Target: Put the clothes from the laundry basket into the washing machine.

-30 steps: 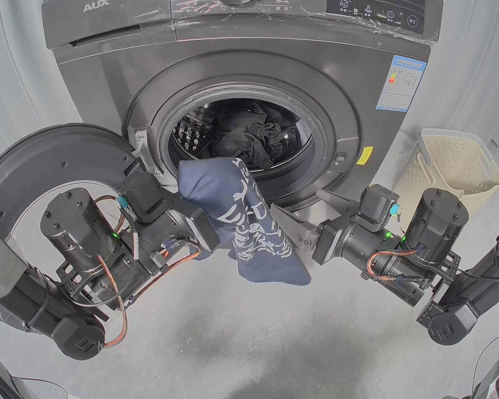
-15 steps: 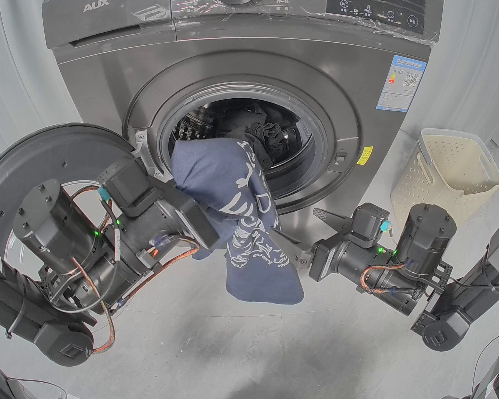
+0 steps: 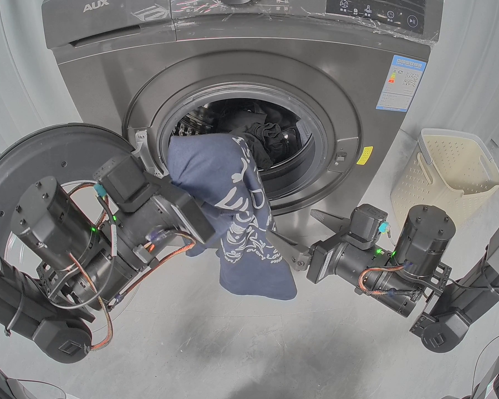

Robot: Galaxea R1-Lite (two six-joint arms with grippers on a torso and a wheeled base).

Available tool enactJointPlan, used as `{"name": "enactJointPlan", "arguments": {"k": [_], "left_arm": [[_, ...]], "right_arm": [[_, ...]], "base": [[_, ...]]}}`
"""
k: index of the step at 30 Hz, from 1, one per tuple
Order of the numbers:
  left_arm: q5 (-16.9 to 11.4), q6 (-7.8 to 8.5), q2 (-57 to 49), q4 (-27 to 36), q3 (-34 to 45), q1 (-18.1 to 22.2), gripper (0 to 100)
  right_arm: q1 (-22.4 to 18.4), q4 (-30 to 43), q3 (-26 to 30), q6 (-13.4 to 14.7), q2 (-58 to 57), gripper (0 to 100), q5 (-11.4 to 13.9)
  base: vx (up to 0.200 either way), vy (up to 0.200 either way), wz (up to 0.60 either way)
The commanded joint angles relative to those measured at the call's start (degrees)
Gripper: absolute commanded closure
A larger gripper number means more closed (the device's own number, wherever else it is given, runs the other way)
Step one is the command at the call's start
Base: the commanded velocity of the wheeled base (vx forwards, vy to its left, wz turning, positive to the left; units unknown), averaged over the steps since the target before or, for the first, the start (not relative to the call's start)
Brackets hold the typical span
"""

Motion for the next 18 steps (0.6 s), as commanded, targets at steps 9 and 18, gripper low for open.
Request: {"name": "enactJointPlan", "arguments": {"k": [9, 18], "left_arm": [[0.44, -1.10, -0.05, 0.16, -0.29, 0.90, 100], [0.27, -1.10, -0.23, -0.19, -0.12, 0.72, 100]], "right_arm": [[0.04, -0.09, 0.27, 0.09, 0.18, 0, -0.01], [0.12, -0.09, 0.18, 0.09, 0.27, 0, -0.01]], "base": [[0.000, 0.000, 0.00], [0.000, 0.000, 0.00]]}}
